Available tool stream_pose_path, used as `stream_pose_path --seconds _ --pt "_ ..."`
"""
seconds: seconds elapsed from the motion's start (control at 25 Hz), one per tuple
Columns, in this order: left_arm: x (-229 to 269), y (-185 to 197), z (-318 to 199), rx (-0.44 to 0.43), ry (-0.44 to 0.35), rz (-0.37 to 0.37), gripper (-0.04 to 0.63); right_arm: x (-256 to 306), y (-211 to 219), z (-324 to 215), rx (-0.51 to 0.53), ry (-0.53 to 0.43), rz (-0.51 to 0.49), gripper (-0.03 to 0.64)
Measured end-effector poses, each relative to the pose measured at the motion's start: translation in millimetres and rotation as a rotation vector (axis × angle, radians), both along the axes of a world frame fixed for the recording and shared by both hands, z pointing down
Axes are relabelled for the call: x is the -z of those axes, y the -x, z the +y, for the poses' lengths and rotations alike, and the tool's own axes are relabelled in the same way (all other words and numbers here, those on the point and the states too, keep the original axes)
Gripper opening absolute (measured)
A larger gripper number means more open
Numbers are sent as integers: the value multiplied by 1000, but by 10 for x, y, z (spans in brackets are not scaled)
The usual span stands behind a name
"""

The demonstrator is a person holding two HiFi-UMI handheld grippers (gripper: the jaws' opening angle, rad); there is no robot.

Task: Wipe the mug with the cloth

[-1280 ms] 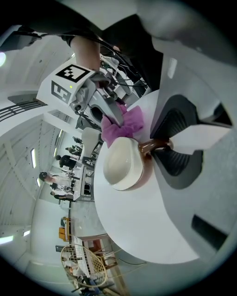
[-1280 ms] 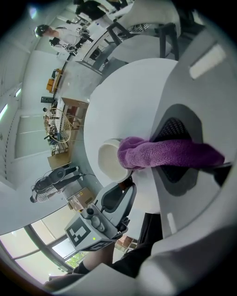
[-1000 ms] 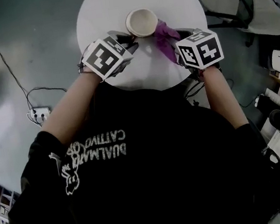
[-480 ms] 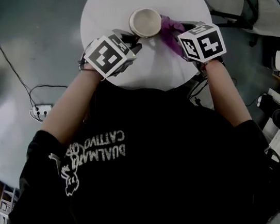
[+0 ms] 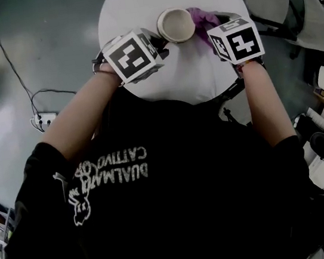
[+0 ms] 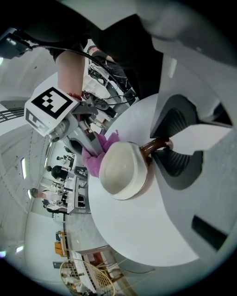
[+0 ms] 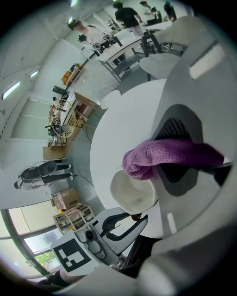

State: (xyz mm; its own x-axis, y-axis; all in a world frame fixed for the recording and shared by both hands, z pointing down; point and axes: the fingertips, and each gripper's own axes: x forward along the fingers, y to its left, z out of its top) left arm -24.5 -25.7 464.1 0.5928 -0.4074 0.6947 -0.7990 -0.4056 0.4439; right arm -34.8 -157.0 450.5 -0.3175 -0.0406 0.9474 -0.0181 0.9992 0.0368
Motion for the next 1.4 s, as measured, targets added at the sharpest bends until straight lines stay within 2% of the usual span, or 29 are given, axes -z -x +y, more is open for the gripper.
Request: stream_pose_path --seconds 0.16,0.6,1.16,1.4 --pt "-6 -11 23 -15 3 7 80 18 122 -11 29 -20 1 61" --pt "-6 1 51 -45 2 8 83 80 374 10 24 -25 -26 60" --pt "-35 7 100 -61 12 -1 81 106 643 190 110 1 -79 57" --pt "-29 25 88 -109 6 1 81 117 736 271 211 -2 -101 57"
